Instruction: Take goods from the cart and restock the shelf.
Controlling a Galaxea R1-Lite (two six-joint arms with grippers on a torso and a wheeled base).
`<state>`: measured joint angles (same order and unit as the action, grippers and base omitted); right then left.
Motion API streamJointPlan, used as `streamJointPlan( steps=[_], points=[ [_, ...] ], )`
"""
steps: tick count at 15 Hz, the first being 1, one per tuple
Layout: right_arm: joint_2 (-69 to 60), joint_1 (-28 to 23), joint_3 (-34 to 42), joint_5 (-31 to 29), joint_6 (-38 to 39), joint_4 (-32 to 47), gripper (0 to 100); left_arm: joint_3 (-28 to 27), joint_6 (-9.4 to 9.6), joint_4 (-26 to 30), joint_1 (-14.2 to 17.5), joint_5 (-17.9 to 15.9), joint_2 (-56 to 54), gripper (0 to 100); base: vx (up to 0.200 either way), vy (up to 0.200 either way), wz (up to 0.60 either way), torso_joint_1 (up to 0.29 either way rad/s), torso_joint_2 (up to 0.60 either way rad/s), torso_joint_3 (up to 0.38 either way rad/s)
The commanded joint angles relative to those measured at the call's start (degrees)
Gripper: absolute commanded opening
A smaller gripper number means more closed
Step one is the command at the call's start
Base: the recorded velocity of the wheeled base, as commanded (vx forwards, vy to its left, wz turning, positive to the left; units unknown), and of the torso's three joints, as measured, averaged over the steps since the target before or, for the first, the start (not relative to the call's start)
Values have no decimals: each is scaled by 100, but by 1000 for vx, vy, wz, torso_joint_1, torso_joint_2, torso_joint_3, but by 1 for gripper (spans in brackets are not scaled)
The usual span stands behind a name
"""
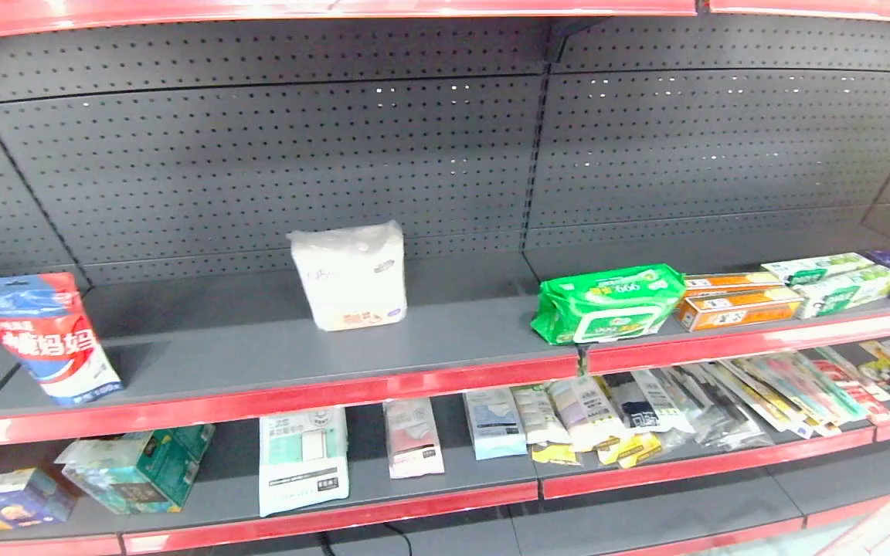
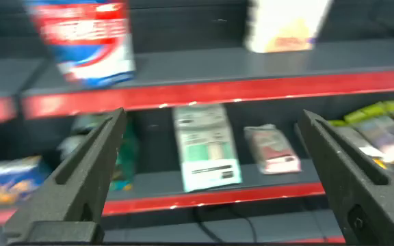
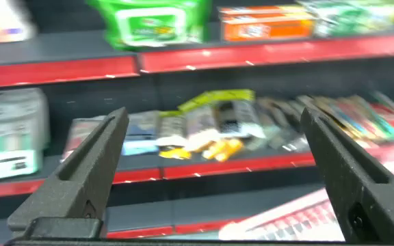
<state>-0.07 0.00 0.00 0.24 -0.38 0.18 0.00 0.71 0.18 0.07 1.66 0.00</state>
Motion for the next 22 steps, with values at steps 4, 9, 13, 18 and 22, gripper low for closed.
streamJointPlan(
  steps=[4, 9, 13, 18, 22],
  points=[
    [7, 0, 0, 2, 3, -1, 100, 0, 0, -1, 1, 1, 9, 100, 0, 0, -600, 5, 4, 2],
    [7, 0, 0, 11, -6, -1, 100, 0, 0, -1, 1, 1, 0, 100, 0, 0, -600, 1, 2, 2],
    [7, 0, 0, 11, 3, -1, 100, 0, 0, -1, 1, -8, 0, 100, 0, 0, -600, 5, 4, 2],
    [7, 0, 0, 11, 3, -1, 100, 0, 0, -1, 1, -8, 0, 100, 0, 0, -240, -1, 0, 1],
    [104, 9, -9, 37, 11, -1, 100, 0, 0, -1, 1, 1, 0, 100, 0, 0, 0, 0, 0, 0]
  ],
)
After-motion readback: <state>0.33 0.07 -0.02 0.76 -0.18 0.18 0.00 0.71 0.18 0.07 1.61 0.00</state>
